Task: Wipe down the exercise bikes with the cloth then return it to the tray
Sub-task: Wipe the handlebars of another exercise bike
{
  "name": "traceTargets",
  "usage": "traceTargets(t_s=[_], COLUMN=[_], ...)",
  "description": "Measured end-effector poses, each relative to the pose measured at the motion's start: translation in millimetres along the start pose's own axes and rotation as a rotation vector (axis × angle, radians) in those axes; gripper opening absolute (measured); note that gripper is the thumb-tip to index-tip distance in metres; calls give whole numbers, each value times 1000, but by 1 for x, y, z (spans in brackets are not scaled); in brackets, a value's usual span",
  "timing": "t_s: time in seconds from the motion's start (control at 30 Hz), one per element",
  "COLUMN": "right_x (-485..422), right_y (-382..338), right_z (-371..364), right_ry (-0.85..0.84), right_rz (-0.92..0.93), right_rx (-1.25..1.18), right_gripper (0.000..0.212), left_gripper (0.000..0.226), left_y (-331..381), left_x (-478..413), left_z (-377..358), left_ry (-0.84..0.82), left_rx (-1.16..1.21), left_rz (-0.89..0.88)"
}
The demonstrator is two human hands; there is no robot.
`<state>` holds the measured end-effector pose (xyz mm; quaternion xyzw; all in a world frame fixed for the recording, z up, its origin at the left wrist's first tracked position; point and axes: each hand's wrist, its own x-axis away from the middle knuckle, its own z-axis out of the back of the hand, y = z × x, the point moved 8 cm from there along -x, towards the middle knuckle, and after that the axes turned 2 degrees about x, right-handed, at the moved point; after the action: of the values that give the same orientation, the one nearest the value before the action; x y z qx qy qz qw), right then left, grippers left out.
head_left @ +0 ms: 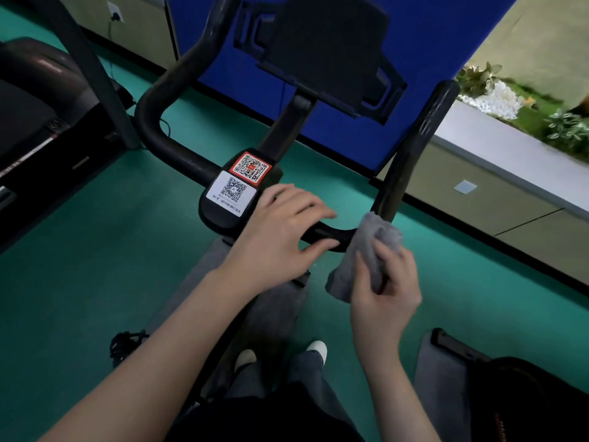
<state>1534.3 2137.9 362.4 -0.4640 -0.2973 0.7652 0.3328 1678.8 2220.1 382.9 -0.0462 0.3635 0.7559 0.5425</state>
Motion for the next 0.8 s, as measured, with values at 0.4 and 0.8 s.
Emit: traceTargets(t_s=[0.4,0.8], right_x=[-28,-77], right_y=[10,-20], right_z=[16,-15], right_ry=[123,-312], right_rz=[-23,120], right_rx=[137,307], right_gripper=[16,16], left_gripper=[22,23], left_y=[-16,-16], left_x=[1,2], left_z=[-12,-12], left_ry=[-29,12], left_rx=[186,203], left_rz=[102,115])
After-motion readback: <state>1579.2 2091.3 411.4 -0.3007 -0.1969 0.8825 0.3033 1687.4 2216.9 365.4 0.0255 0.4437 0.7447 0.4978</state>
